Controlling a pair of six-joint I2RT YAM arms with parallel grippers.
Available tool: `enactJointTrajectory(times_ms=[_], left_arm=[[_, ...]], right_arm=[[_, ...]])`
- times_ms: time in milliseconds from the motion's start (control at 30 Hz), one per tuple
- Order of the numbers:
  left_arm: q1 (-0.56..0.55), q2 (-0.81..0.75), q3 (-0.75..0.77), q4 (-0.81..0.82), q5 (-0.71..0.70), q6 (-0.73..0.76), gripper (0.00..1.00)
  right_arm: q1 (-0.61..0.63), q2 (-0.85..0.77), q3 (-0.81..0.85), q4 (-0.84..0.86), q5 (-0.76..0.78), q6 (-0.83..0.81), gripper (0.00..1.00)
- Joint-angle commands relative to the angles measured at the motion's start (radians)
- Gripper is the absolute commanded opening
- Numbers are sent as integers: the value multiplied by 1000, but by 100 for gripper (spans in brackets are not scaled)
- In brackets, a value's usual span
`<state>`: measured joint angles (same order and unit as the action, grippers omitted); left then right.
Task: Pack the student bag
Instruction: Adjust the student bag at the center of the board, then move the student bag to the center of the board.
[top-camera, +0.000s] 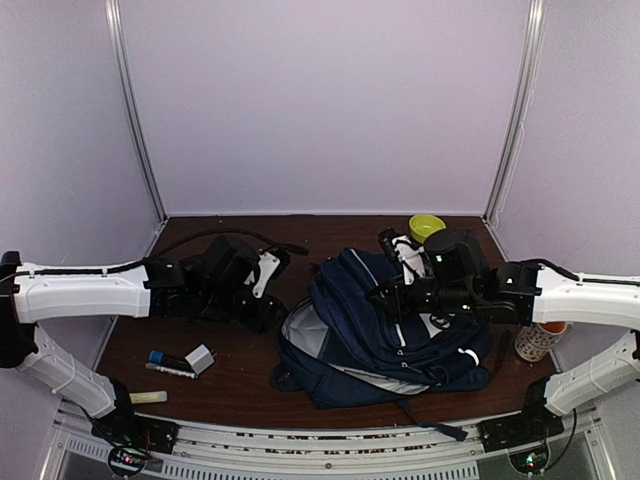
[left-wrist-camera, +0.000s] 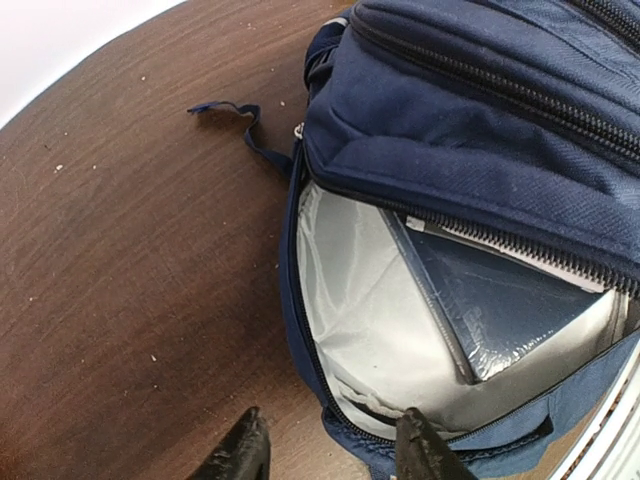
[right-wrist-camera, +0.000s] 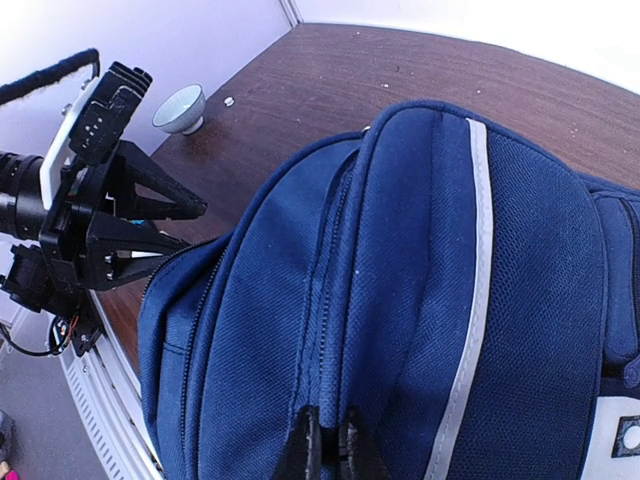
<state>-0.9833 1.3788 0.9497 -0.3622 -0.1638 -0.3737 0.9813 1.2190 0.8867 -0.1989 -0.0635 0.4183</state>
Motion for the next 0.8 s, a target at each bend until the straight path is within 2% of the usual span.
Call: enactJointTrajectory(times_ms=[0,167,367,567,767], left_arm=[[2,-4,-12,32,9,59,48],[3,74,29,3,34,83,48],[3,51,0,108,97,97,50],[20,95,38,90,131,188,49],[58,85,59,114,313,287,45]], right_arm=[[3,-42,28,-3,-35,-31,0],[5,-69,21,-37,-100,-37,0],[18,-101,-8,-66,-130,-51,0],[16,-213,-10,-197,-149,-120,0],[18,-289,2,-319,-247,-175,0]])
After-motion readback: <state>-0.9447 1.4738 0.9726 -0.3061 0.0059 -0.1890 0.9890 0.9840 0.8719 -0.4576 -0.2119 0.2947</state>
